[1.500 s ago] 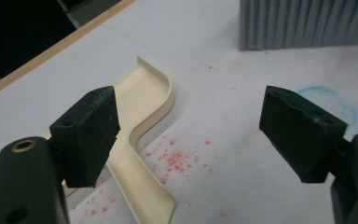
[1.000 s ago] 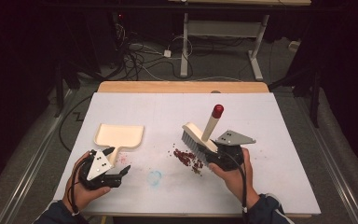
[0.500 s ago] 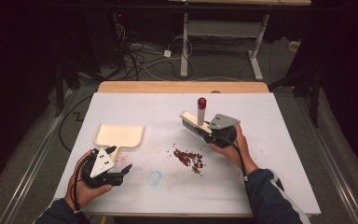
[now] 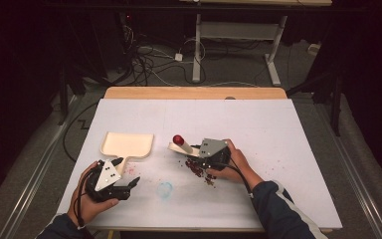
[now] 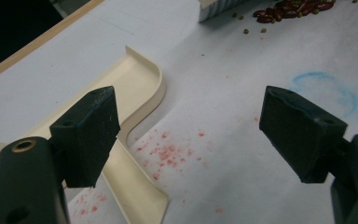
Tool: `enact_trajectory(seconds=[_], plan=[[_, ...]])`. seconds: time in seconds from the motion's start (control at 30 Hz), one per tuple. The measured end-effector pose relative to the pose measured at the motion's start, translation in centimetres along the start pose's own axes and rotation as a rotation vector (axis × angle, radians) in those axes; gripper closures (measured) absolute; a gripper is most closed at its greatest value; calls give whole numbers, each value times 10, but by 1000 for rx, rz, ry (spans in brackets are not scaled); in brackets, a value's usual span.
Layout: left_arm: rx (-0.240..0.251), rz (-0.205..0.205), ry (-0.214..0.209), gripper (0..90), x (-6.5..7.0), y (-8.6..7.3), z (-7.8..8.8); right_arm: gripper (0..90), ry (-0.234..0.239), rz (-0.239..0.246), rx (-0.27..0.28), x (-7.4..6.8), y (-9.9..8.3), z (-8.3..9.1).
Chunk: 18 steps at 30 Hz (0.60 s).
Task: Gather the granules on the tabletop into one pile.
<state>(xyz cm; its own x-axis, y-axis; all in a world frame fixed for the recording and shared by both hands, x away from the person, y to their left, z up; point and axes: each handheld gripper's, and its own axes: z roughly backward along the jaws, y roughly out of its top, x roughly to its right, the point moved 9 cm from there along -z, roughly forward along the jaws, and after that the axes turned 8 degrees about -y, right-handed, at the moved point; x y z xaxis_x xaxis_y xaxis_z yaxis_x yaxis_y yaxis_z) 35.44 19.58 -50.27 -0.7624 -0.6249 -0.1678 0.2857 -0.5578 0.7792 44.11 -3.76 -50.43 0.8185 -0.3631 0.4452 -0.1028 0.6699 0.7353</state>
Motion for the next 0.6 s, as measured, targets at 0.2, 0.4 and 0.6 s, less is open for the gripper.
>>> enact_trajectory(seconds=[0.2,0.4,0.6], plan=[[-5,-4,0,194,1,1,-1,667,35,-23,45,-7,-7,20],[-4,-9,-3,194,2,2,-2,672,-11,-54,65,0,-13,38],[0,-13,-2,194,2,2,-1,672,-66,-122,70,13,-13,58]])
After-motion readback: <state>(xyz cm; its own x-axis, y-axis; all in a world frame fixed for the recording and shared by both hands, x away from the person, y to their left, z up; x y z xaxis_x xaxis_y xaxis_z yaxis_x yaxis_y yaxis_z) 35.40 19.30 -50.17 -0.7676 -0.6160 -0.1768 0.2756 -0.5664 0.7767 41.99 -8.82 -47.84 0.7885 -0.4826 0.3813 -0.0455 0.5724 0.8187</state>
